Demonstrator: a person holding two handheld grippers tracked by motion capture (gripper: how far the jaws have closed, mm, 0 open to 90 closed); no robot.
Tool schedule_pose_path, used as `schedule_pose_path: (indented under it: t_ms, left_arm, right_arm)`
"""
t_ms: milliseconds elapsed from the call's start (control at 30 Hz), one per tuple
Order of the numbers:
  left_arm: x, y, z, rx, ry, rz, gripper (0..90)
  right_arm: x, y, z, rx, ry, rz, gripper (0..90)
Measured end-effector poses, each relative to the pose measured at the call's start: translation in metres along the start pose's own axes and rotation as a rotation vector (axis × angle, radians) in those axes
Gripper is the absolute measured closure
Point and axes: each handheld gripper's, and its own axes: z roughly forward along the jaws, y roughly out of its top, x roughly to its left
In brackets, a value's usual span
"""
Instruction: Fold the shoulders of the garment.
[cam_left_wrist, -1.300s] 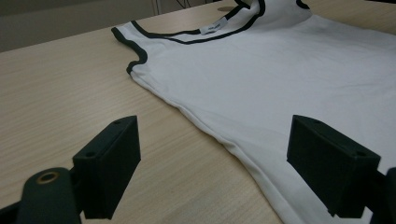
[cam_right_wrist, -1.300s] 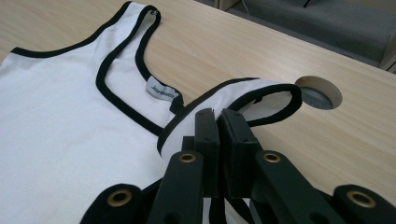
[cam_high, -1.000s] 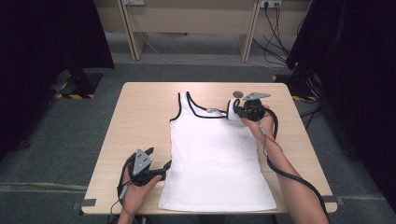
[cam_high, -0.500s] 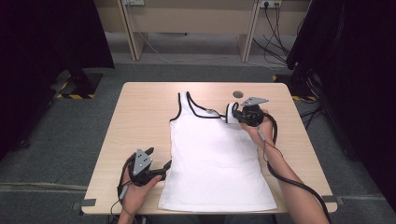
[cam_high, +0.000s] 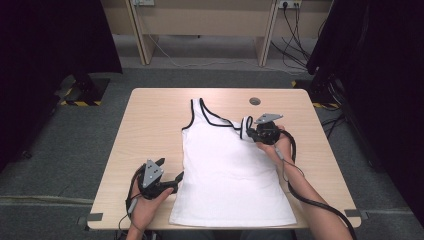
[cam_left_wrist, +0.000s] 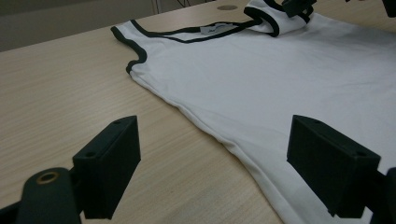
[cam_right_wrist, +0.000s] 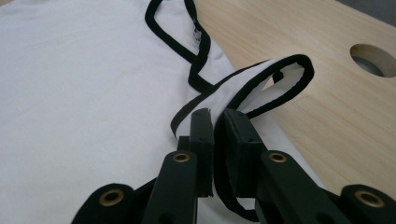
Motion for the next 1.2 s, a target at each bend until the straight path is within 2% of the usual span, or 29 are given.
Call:
schedule_pose_path:
  t_ms: [67,167,267,433,667,733,900,1200]
  left_arm:
    - [0.0,0.0,0.0,0.0,-0.001,-0.002,16.6]
    - [0.0,0.0,0.0,0.002,-0.001,0.002,16.6]
    - [0.0,0.0,0.0,0.002,0.0,0.001,16.6]
    - [0.0,0.0,0.0,0.003,-0.001,0.0,16.6]
    - [0.0,0.0,0.0,0.002,-0.001,0.001,16.6]
    - [0.0,0.0,0.0,0.002,-0.001,0.0,16.6]
    - [0.0,0.0,0.0,0.002,-0.002,-0.002,16.6]
    - [0.0,0.0,0.0,0.003,-0.002,0.0,16.6]
  right_arm:
    - [-0.002,0.0,-0.001,-0.001,0.002,0.004,79.5]
    - [-0.007,0.003,-0.006,-0.02,0.003,0.038,75.9]
    - [-0.014,0.008,-0.01,-0.034,-0.023,0.07,72.2]
    - [-0.025,0.015,-0.008,0.003,-0.087,0.083,65.2]
    - [-0.05,0.026,-0.003,0.021,-0.104,0.175,55.7]
    - [-0.054,0.028,-0.001,0.037,-0.114,0.187,55.5]
    - [-0.057,0.028,0.011,0.073,-0.1,0.199,56.0]
    - [-0.062,0.019,0.025,0.103,-0.056,0.262,56.4]
